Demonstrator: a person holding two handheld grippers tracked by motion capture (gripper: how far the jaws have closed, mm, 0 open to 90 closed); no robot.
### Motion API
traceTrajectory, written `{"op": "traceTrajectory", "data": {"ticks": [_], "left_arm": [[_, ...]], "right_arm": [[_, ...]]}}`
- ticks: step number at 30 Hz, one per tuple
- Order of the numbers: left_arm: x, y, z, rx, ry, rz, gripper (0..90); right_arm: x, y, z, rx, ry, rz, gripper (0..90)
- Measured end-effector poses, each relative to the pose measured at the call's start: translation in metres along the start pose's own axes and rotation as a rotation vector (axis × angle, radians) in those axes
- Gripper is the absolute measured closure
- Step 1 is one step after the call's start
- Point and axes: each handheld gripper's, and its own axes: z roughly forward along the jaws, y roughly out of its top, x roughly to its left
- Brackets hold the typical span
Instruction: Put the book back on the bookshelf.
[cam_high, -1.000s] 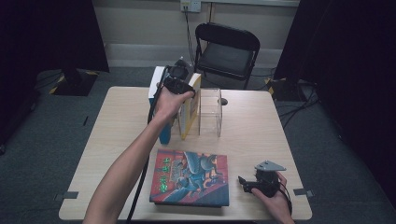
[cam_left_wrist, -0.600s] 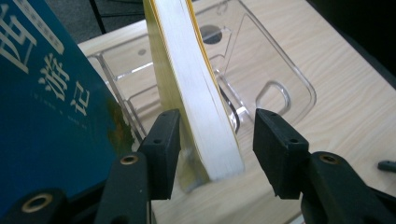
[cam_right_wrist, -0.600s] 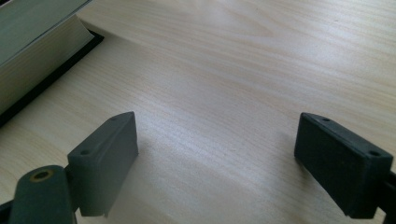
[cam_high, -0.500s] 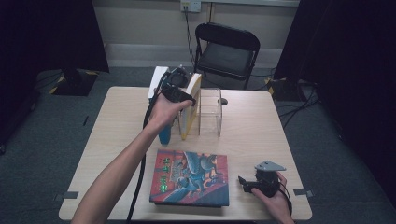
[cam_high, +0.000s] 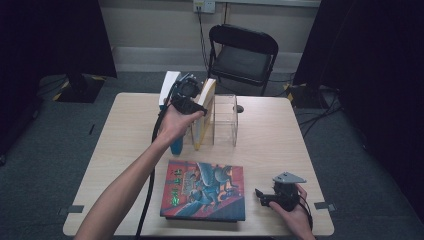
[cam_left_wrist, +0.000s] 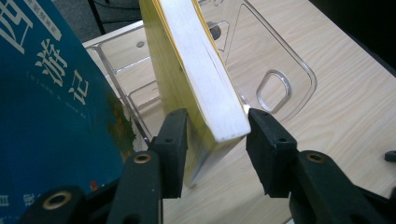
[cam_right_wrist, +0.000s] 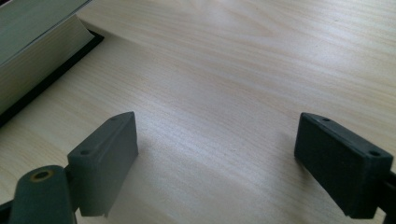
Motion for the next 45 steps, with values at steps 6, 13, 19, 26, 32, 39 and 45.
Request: {"op": "traceTrajectory", "data": {"ticks": [6, 13, 19, 26, 32, 39, 45], "left_arm": [[-0.004, 0.007, -0.001, 0.022, 0.015, -0.015, 68.5], [-0.008, 0.01, 0.001, 0.017, 0.003, -0.048, 68.1], [-0.015, 0.011, 0.006, -0.006, -0.045, -0.08, 64.8], [-0.014, 0.009, 0.009, -0.028, -0.104, -0.092, 60.6], [-0.007, 0.002, 0.007, -0.06, -0.161, -0.079, 57.6], [-0.003, -0.009, -0.001, -0.111, -0.161, -0.032, 48.9], [0.0, -0.018, -0.009, -0.151, -0.165, -0.003, 43.5]], "right_arm": [[0.0, 0.0, 0.0, 0.0, 0.0, 0.0, 13.2], [0.0, 0.0, 0.0, 0.001, 0.002, 0.0, 13.2], [0.0, 0.0, 0.0, 0.001, 0.004, 0.0, 13.1], [0.0, 0.0, 0.0, 0.001, 0.003, 0.0, 13.1], [0.0, 0.0, 0.0, 0.001, 0.003, -0.001, 13.1], [0.0, 0.0, 0.0, 0.001, 0.003, -0.001, 13.2], [0.0, 0.0, 0.0, 0.001, 0.003, -0.001, 13.1]]}}
